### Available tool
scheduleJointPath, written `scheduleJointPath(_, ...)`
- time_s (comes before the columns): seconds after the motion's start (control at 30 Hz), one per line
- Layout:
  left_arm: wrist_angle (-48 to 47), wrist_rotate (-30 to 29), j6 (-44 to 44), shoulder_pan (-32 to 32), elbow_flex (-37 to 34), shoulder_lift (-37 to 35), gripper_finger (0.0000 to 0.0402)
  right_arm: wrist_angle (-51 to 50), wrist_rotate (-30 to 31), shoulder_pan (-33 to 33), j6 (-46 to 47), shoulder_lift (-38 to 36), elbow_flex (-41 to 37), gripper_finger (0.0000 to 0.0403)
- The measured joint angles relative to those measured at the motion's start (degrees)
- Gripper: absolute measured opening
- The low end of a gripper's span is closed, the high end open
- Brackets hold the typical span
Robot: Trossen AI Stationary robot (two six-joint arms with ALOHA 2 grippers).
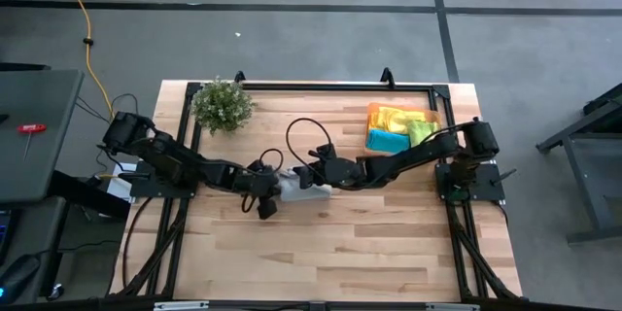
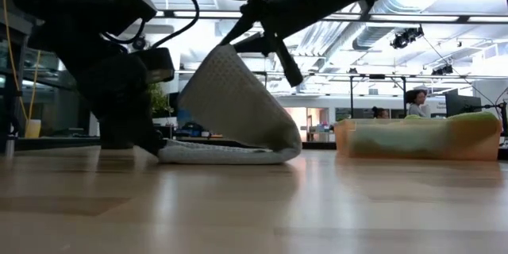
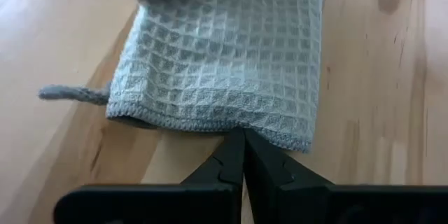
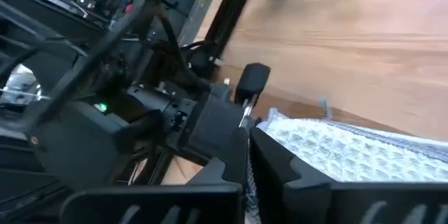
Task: Fold microfiber towels
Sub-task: Fold the gray microfiber cloth
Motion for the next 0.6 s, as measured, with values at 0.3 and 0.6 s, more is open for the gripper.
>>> scheduleJointPath(0.3, 1.8, -0.9, -0.2, 0.0, 0.0, 0.0, 0.0000, 6.6, 3.2, 1.1, 1.5, 4.2, 0.0, 0.0000)
scheduleJointPath(0.6, 1.8, 0.5, -1.7, 0.0, 0.0, 0.0, 0.0000, 14.7, 16.3, 1.6, -1.8, 6.4, 0.0, 0.0000)
